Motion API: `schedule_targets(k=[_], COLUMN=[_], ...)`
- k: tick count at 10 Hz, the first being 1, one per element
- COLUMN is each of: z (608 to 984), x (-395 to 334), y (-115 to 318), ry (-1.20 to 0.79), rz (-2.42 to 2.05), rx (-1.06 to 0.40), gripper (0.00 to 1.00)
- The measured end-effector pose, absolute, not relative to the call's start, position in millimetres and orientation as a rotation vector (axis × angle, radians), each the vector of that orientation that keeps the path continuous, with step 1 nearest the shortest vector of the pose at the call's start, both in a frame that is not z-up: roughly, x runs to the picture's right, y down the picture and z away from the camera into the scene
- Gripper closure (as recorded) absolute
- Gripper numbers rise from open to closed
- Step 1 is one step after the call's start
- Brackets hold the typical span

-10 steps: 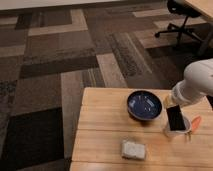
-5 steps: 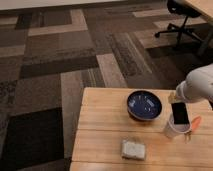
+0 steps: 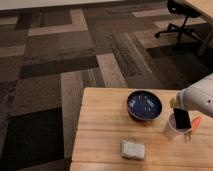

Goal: Place the eraser in the ceramic cup

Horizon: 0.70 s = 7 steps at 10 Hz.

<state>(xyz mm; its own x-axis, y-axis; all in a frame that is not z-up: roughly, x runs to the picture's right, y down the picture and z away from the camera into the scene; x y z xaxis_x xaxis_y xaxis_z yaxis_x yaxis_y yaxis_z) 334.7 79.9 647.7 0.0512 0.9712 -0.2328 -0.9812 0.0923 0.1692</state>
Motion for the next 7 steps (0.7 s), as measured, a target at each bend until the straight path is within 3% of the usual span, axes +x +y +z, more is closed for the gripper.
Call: schedule_targets(k=[7], z=[666], x=[326], y=[78], ry=[0.268], rz=[1.473], rx=[-0.041], gripper=[1.0])
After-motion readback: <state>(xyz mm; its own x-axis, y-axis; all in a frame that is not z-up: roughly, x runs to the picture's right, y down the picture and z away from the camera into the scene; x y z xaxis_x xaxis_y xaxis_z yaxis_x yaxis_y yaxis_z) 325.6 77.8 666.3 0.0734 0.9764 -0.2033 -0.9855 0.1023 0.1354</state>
